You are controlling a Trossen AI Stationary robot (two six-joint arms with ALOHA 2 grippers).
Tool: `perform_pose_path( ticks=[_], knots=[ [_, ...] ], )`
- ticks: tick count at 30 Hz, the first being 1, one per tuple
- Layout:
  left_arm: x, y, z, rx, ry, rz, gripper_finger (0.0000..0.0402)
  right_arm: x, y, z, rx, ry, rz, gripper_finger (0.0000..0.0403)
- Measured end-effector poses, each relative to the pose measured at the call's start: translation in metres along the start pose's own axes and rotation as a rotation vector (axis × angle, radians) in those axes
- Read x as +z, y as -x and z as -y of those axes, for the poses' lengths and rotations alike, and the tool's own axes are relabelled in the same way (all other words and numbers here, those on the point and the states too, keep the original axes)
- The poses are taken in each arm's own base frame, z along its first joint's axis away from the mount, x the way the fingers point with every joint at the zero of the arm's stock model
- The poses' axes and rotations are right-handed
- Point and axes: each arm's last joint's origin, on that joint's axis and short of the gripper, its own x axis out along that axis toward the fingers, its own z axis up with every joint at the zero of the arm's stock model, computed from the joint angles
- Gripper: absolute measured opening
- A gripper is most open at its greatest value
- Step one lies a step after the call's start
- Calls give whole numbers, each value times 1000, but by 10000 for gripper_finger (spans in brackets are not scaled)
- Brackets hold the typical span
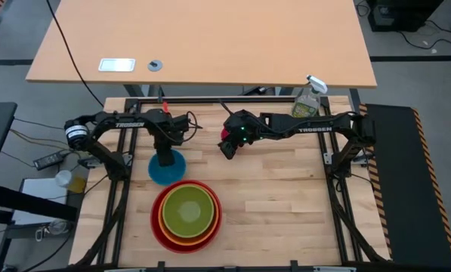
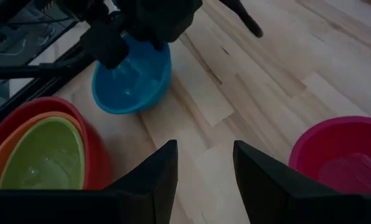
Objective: Nest bowls inside each other
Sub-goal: Stack the blue bowl on top of the green bowl
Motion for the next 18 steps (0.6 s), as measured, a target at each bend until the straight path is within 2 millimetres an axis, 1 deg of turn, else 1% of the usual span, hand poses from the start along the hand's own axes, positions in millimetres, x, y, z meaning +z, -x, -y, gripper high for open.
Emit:
perform_pose_path(
  ticks=[3,5,8,10,12,14,18],
  knots=[
    [-6,8,-4,34,22,33,14,4,2,-3,8,5,14,162],
    [-11,18,-8,53,48,70,12,6,5,-3,3,8,7,162],
    [-19,39,-14,103,105,173,11,9,9,2,-29,-2,-16,162],
    [-27,57,-14,92,135,244,11,9,12,10,-66,-13,-51,162],
    [-34,77,-12,65,153,332,11,11,17,18,-91,-27,-70,162],
    [-40,94,-6,56,158,380,11,13,23,27,-110,-32,-85,162],
    [-48,132,12,33,142,442,11,20,34,42,-145,-23,-83,162]
  ],
)
